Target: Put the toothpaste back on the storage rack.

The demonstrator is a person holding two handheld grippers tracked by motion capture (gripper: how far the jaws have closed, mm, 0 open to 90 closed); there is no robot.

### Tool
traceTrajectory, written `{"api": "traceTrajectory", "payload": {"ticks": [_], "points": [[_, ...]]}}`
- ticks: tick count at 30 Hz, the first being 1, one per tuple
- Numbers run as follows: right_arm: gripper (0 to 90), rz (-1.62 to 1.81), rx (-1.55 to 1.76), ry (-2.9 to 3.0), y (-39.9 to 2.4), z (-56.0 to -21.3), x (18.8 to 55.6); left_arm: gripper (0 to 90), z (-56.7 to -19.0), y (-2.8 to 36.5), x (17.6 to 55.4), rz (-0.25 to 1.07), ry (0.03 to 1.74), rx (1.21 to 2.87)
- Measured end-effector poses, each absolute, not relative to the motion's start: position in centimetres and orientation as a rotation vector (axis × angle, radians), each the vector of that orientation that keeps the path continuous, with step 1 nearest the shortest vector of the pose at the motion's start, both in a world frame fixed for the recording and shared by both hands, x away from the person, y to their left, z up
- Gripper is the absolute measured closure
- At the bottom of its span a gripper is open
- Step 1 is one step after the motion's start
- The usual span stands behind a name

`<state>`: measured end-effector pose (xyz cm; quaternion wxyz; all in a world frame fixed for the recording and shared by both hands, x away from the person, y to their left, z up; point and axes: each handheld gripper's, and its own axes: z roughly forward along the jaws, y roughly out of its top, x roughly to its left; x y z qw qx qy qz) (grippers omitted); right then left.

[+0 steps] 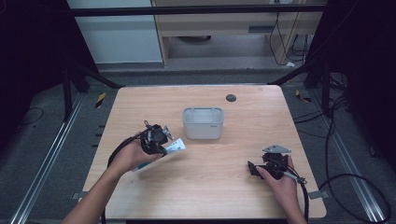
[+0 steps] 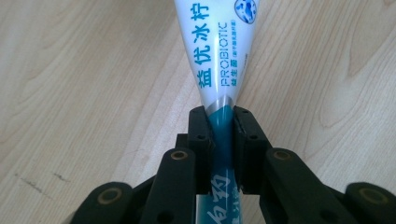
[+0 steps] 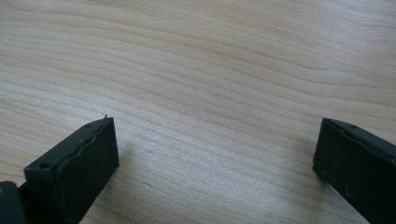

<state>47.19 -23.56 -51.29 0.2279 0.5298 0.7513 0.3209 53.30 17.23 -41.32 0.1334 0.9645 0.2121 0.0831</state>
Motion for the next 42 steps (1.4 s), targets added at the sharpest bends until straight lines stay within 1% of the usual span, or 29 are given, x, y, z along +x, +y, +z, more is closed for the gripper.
{"api": "traceTrajectory", "payload": {"ticks": [8,12,26,42], "points": [[0.4,0.884,1.459,2.069,-23.6,-51.3,47.2,78.8,-39.9,17.4,53.1,0.317,0.637,2.73],[0.4,0.884,1.459,2.069,-23.6,-51.3,47.2,78.8,-39.2,17.3,52.9,0.334,0.643,2.703],[0.4,0.884,1.459,2.069,-23.6,-51.3,47.2,78.7,-36.5,15.1,53.0,0.398,0.657,2.592],[0.4,0.883,1.459,2.069,-23.6,-51.3,47.2,78.7,-33.9,12.8,53.3,0.446,0.665,2.516]]}}
